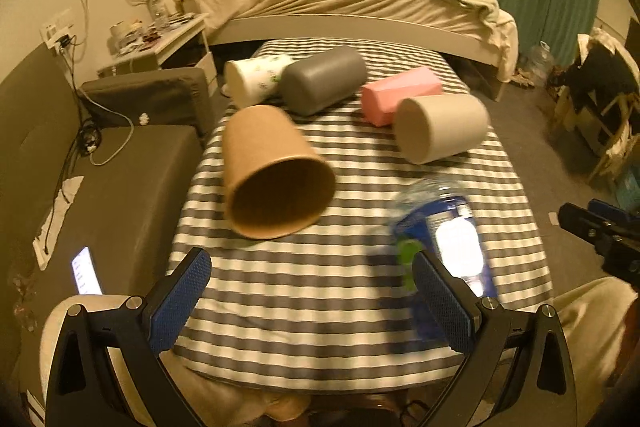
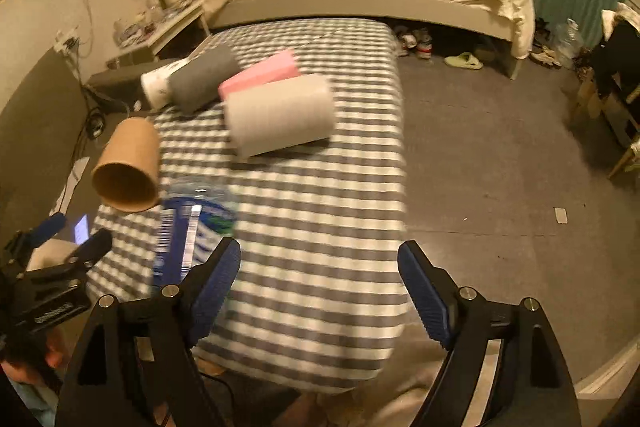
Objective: Flip cup upside down
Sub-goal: 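Close the left gripper on the bottle while the right gripper opens and releases it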
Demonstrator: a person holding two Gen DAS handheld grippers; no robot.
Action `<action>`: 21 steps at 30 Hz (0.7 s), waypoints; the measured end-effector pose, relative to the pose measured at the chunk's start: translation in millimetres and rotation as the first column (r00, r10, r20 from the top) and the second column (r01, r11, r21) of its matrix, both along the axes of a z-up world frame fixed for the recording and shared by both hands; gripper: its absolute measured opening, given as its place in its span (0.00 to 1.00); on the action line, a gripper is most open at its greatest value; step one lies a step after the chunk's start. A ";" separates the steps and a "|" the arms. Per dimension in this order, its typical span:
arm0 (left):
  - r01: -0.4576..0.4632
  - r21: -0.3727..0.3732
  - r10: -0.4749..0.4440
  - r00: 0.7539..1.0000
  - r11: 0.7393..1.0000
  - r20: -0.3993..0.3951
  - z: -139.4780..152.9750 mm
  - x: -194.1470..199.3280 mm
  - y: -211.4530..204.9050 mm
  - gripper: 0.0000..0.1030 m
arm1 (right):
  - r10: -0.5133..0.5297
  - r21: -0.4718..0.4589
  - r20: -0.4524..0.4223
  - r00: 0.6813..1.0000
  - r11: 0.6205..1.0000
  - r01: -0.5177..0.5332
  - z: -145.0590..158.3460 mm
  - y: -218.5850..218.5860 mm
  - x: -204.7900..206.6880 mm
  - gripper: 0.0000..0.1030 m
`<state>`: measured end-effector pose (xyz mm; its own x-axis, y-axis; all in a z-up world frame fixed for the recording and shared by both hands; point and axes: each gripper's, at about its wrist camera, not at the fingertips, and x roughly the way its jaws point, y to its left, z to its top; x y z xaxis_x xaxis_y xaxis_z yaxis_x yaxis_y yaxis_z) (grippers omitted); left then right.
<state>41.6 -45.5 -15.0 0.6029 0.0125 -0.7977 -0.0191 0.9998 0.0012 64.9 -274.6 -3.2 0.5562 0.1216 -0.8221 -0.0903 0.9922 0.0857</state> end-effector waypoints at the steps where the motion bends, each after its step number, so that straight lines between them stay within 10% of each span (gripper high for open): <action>1: 0.003 -0.006 -0.003 1.000 1.000 -0.003 1.4 1.7 -4.6 1.00 | -0.012 0.001 0.024 1.000 1.000 0.012 -2.3 -6.8 -1.3 0.79; 21: 0.009 -0.079 -0.029 0.966 0.997 -0.258 -28.1 65.3 -60.4 0.99 | -0.066 0.067 0.026 0.997 0.996 0.065 -27.2 -47.1 6.9 0.79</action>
